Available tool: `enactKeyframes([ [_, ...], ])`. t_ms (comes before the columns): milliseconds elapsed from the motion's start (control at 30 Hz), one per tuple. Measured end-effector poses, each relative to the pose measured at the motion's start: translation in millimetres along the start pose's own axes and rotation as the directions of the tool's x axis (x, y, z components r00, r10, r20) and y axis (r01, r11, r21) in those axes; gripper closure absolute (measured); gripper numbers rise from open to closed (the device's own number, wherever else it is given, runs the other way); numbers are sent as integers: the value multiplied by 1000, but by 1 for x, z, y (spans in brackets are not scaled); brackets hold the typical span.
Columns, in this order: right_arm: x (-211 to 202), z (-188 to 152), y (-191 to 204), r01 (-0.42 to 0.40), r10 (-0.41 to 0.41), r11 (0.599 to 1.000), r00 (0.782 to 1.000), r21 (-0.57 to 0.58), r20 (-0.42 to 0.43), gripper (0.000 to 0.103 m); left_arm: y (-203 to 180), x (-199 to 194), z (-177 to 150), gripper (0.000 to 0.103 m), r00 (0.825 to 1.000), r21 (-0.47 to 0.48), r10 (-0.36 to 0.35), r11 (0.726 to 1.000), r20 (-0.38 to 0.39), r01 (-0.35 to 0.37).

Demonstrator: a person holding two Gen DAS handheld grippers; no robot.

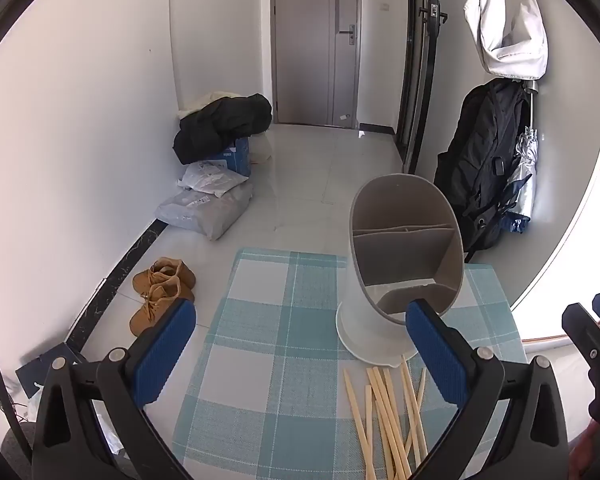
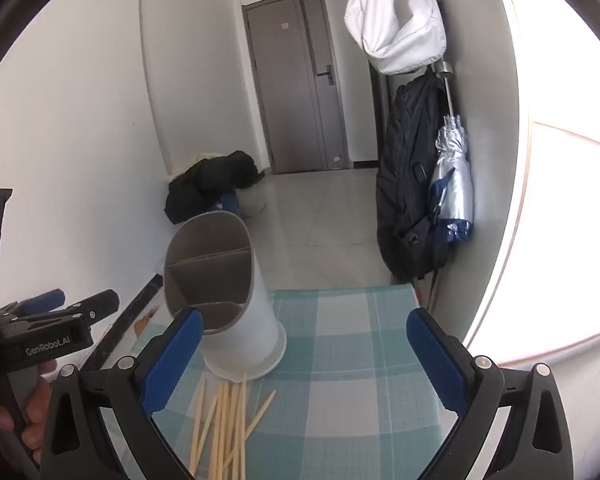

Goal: Organize utensils

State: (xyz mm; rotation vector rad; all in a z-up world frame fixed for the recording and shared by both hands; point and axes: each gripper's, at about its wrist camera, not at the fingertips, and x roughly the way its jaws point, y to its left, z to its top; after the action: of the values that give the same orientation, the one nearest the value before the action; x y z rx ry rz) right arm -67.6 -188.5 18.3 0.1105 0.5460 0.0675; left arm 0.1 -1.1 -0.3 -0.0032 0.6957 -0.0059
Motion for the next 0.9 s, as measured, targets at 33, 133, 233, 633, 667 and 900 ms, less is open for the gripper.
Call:
enactKeyframes([
  [33, -1, 0, 0, 6, -6, 1000, 1000, -1, 8, 1, -1, -1, 0, 1, 1000, 3, -10, 1000, -1, 10],
  [133, -2, 1, -2, -6, 6, 1000, 1000, 0, 1, 1, 4, -10, 2, 1, 999, -25, -12, 1000, 32, 13],
  [233, -1, 1, 2, 11, -11, 1000, 1000, -1, 12, 0, -3, -7, 1, 1, 1000, -2, -11, 1000, 13, 11],
  [633, -7, 3, 3, 19, -19, 1000, 1000, -2, 20, 0, 4, 0, -1, 1, 1000, -21, -14, 1000, -5, 14],
  [667, -8, 3, 2, 18, -18, 1000, 1000, -2, 20, 0, 4, -1, -1, 1, 1000, -21, -17, 1000, -4, 17],
  [900, -7, 2, 2, 11, -11, 1000, 1000, 3, 13, 0, 4, -2, -2, 1, 1000, -18, -20, 1000, 2, 20],
])
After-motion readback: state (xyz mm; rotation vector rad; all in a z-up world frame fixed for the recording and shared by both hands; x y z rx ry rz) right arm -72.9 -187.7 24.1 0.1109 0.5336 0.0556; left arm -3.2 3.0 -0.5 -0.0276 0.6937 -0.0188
